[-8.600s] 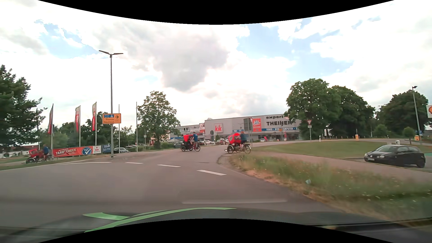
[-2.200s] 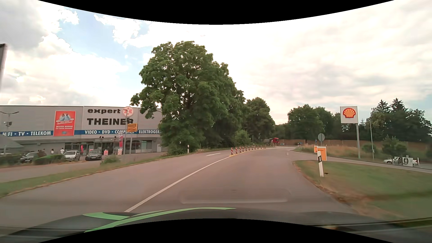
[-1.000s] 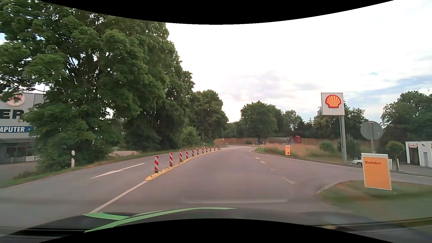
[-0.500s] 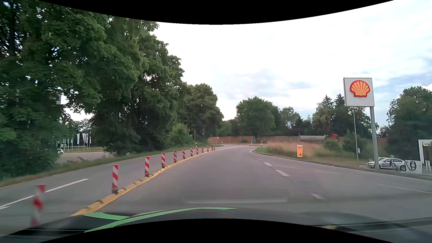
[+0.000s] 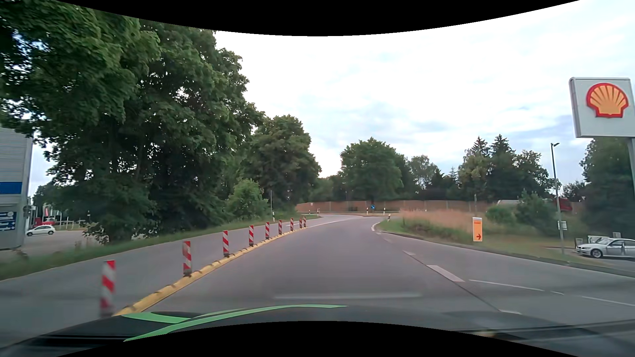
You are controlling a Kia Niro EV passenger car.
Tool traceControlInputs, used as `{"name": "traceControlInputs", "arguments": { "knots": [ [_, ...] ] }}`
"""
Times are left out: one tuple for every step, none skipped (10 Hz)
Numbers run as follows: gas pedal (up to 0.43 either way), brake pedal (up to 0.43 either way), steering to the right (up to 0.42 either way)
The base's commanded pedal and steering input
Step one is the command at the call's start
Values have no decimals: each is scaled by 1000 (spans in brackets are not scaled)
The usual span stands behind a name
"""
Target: Follow the waypoints while adhering to traffic rules and regulations
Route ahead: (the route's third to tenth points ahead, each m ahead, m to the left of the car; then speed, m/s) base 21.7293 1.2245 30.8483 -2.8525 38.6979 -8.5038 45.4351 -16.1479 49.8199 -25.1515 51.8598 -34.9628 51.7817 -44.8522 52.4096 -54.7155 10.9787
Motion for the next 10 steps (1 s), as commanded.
{"name": "traceControlInputs", "arguments": {
  "knots": [
    [138,0,30],
    [138,0,30],
    [138,0,30],
    [138,0,30],
    [98,0,33],
    [59,0,37],
    [47,0,40],
    [47,0,43],
    [47,0,45],
    [47,0,46]
  ]
}}
